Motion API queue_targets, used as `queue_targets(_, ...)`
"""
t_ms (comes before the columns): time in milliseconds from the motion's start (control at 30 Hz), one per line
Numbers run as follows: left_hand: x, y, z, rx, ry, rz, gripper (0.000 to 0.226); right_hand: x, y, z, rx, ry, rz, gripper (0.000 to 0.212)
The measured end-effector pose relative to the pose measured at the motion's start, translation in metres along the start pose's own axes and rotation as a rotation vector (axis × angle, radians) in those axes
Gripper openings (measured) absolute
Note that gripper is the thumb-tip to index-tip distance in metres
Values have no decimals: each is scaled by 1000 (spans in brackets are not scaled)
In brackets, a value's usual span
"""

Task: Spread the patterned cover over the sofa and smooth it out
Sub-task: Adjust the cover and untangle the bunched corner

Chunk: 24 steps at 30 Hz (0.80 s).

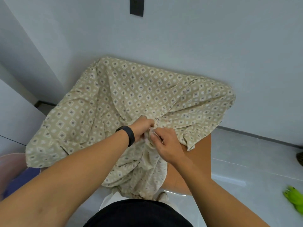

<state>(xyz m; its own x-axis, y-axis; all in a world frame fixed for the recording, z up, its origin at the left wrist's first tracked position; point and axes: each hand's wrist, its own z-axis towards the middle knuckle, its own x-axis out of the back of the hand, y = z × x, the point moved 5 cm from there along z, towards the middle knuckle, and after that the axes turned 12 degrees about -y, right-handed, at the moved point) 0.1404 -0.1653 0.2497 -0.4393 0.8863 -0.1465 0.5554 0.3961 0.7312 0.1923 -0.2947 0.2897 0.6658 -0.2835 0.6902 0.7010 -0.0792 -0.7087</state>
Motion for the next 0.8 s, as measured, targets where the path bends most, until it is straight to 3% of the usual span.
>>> queue_targets(67, -4, 2, 3, -65, 24, -111, 52, 6, 21, -13, -175, 18, 200, 48)
queue_targets(167, -14, 1, 7, -92, -111, -379, 59, 15, 67, -29, -690, 253, 604, 40)
queue_targets(233, -15, -1, 4, -77, -155, -455, 58, 2, 91, -32, -964, 110, 772, 32)
queue_targets(333, -10, -6, 3, -78, -279, -499, 69, -31, 100, -29, -1084, -255, 983, 53)
queue_targets(400, -2, -12, 6, -82, -349, -519, 82, -53, 109, -25, -1094, -327, 1067, 51)
queue_targets(500, 12, -22, 11, -91, -336, -505, 84, -81, 116, -13, -1099, -395, 1083, 48)
queue_targets(600, 20, -31, 13, -49, -255, -469, 65, -93, 133, -5, -1150, -204, 1100, 32)
queue_targets(667, 31, -36, 12, 22, -43, -382, 46, -75, 134, -6, -1187, 30, 1066, 27)
queue_targets(733, 44, -45, 10, 90, 229, -274, 9, -40, 120, -6, -1099, 286, 946, 20)
queue_targets(800, 51, -53, 12, 126, 349, -147, 39, -8, 98, -6, -914, 428, 714, 20)
